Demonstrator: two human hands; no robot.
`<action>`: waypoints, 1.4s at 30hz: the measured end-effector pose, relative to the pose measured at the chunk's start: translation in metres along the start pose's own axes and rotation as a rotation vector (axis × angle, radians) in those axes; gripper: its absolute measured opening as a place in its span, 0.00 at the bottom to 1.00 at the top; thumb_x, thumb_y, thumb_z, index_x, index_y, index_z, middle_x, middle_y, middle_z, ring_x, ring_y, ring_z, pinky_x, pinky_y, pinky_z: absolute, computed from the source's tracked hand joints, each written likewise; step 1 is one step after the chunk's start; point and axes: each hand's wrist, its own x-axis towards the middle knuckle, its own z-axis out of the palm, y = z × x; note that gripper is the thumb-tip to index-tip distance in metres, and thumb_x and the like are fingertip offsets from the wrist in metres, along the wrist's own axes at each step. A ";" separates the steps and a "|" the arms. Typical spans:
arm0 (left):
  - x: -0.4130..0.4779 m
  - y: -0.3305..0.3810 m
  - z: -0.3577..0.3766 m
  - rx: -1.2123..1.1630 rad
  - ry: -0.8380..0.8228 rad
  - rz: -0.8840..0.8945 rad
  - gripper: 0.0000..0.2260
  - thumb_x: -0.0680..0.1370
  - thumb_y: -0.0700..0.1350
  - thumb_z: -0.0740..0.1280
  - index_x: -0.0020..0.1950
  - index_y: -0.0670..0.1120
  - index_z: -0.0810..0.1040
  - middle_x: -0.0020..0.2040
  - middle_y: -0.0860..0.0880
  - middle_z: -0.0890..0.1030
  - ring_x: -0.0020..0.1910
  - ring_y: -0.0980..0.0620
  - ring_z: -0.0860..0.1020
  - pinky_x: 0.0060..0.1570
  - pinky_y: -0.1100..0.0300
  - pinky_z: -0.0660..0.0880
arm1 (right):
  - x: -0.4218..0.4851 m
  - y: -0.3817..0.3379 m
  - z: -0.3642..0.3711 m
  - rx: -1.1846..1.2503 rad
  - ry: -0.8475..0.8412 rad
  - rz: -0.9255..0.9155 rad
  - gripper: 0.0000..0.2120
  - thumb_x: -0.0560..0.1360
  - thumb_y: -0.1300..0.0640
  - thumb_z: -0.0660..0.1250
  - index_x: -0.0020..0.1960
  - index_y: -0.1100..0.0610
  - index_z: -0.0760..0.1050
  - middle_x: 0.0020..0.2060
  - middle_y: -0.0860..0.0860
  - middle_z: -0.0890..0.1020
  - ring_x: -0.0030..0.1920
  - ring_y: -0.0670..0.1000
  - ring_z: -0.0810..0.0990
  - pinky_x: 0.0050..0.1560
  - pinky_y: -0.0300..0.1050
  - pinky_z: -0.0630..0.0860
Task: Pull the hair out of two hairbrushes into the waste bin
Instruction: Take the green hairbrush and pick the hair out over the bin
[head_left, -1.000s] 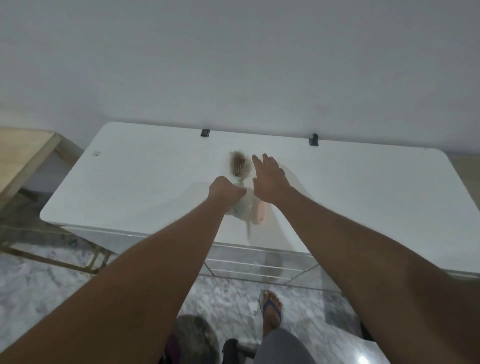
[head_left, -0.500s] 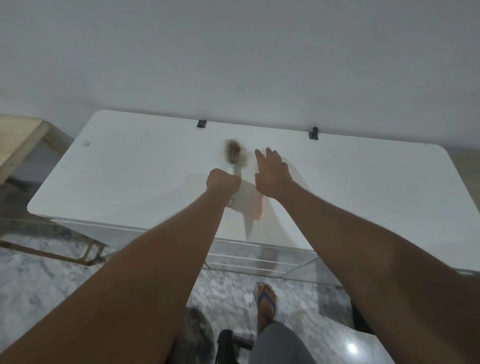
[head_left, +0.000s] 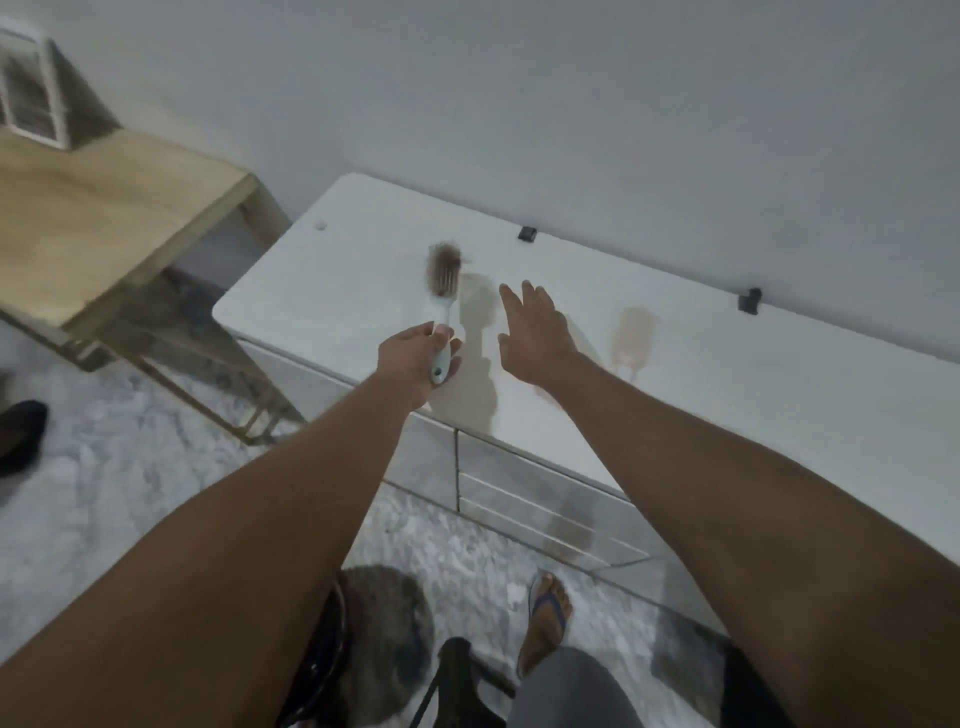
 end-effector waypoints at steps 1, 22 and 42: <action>-0.002 0.005 -0.019 -0.024 0.024 0.016 0.02 0.79 0.37 0.68 0.51 0.40 0.79 0.46 0.43 0.81 0.40 0.51 0.81 0.38 0.57 0.81 | 0.004 -0.022 0.003 0.008 -0.004 -0.042 0.32 0.79 0.55 0.62 0.78 0.57 0.53 0.77 0.61 0.56 0.77 0.63 0.54 0.70 0.61 0.66; -0.107 -0.145 -0.428 -0.508 0.658 0.020 0.14 0.79 0.37 0.67 0.65 0.36 0.77 0.45 0.41 0.79 0.39 0.49 0.78 0.28 0.61 0.74 | -0.128 -0.395 0.214 0.002 -0.375 -0.829 0.34 0.77 0.57 0.64 0.79 0.56 0.53 0.77 0.60 0.58 0.77 0.61 0.56 0.72 0.59 0.63; -0.011 -0.418 -0.499 -0.596 0.626 -0.057 0.12 0.81 0.38 0.64 0.63 0.36 0.77 0.42 0.45 0.79 0.36 0.53 0.77 0.33 0.63 0.77 | -0.197 -0.355 0.492 -0.064 -0.588 -0.866 0.33 0.79 0.54 0.63 0.80 0.56 0.52 0.78 0.60 0.55 0.78 0.61 0.53 0.74 0.59 0.61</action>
